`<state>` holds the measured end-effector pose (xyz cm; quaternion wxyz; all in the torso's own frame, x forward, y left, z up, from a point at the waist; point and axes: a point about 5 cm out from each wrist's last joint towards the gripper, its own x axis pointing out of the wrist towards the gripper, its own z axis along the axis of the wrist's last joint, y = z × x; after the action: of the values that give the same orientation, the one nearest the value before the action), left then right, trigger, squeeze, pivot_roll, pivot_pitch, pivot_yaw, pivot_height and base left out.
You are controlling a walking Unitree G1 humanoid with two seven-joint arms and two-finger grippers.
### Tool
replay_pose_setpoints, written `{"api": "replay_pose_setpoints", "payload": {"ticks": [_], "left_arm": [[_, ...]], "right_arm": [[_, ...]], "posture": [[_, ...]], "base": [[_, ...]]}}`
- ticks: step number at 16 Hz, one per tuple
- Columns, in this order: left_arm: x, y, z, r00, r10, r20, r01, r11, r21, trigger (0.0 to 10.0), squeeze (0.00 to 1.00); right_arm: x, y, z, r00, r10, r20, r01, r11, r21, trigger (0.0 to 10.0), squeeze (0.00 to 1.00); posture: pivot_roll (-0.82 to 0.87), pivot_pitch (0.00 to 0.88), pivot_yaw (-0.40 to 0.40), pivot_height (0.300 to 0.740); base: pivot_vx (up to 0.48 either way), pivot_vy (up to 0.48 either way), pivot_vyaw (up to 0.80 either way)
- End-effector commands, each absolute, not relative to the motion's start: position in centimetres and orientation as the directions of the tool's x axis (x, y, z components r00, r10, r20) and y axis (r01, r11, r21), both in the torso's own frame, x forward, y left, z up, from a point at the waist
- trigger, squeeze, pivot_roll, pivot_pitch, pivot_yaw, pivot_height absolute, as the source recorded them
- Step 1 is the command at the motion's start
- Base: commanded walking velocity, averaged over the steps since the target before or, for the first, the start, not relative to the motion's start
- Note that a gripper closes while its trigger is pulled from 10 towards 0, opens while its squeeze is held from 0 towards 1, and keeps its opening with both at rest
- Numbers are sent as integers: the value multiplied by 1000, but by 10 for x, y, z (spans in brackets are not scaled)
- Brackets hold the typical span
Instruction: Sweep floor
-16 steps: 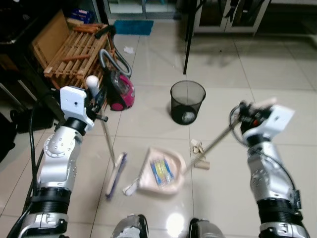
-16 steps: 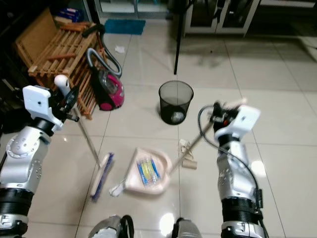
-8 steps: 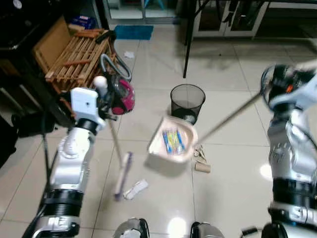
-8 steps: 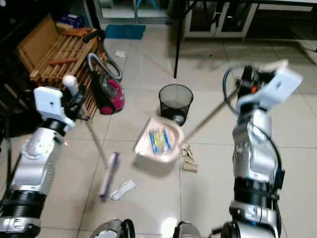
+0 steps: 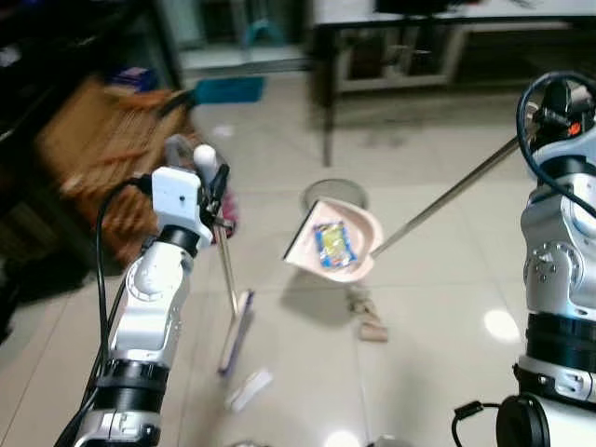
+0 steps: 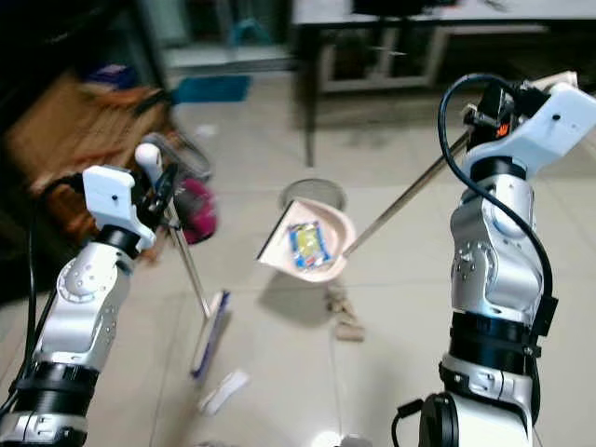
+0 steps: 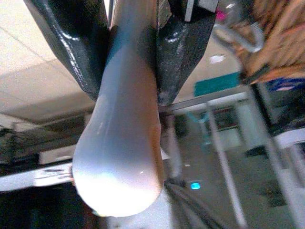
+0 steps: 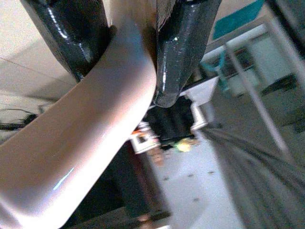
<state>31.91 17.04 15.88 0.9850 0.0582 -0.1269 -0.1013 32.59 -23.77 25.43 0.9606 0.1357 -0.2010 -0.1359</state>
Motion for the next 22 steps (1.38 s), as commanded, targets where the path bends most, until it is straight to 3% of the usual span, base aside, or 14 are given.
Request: {"api": "replay_pose_setpoints", "payload": {"ticks": [1, 22], "left_arm": [[319, 167, 169, 933, -228, 277, 190, 969, 159, 10000, 0], [318, 166, 164, 942, -218, 256, 184, 971, 151, 10000, 0]], "right_arm": [[323, -239, 274, 853, -323, 409, 196, 926, 322, 10000, 0], [340, -242, 278, 832, -355, 426, 245, 925, 291, 10000, 0]], "posture": [[-106, 0, 78, 740], [-100, 0, 61, 740]], "base": [[435, 0, 0], [436, 0, 0]]}}
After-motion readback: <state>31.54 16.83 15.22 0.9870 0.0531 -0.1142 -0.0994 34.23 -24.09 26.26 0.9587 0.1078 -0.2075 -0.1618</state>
